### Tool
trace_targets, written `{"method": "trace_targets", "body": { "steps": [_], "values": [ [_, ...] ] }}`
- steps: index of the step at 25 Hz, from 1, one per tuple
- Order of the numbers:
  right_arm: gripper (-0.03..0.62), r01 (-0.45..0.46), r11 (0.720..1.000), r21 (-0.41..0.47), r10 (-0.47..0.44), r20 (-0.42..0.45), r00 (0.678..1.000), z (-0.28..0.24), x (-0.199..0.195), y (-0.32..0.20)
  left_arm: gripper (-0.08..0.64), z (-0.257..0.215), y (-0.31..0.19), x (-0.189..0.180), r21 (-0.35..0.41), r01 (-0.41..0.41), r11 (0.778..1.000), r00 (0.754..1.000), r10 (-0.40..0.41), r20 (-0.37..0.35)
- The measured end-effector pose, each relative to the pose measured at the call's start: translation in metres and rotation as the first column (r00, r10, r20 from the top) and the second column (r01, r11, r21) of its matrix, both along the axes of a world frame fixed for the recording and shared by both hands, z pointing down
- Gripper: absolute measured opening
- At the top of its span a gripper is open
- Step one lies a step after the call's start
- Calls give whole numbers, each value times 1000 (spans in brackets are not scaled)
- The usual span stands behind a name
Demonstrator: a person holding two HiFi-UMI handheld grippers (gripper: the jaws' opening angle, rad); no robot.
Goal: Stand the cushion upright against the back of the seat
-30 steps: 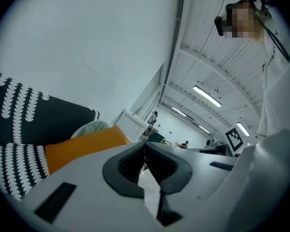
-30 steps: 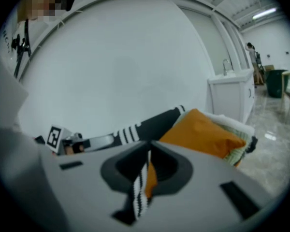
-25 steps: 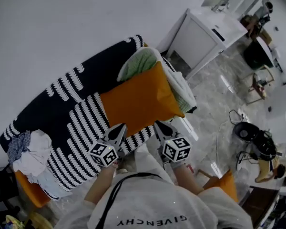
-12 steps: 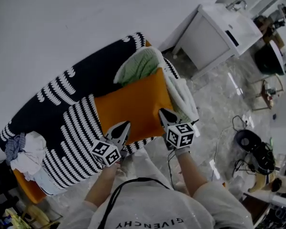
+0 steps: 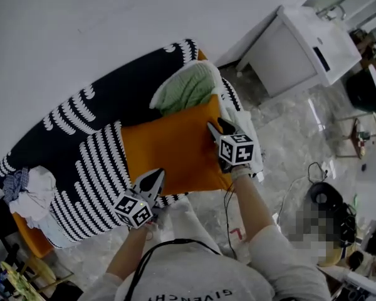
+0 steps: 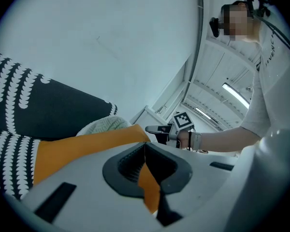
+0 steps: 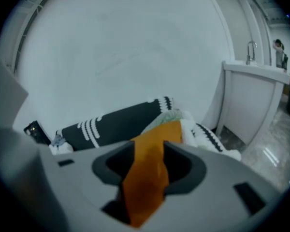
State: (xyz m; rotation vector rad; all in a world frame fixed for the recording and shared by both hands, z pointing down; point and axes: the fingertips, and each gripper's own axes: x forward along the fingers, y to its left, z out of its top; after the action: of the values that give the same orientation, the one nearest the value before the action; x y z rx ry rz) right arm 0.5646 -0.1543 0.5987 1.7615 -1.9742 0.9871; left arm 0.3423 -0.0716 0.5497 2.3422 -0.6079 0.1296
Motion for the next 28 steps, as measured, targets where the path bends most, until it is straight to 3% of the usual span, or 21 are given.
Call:
{"method": "trace_targets", "body": {
  "steps": [6,12,19,25,28],
  "values": [
    [258,3,997,-78,3,74,997,29,19,-32,25,8,-5,-4,-12,54,998,998,-54,20],
    [309,-40,996,-76,59,259,964,31,25,-61,25,17,-4,-17,-27,99,995,995,-98,36],
    [319,-35,987,-155,80,287,955,46,28,-80,25,20,-9,-27,-43,144,989,989,-143,27],
    [316,30,967,-253,32,238,971,63,21,-82,25,21,-14,-31,-41,185,982,983,-185,11],
    [210,130,950,-283,-84,169,982,64,9,-75,25,22,-15,-38,-42,209,977,978,-208,9]
  ]
}}
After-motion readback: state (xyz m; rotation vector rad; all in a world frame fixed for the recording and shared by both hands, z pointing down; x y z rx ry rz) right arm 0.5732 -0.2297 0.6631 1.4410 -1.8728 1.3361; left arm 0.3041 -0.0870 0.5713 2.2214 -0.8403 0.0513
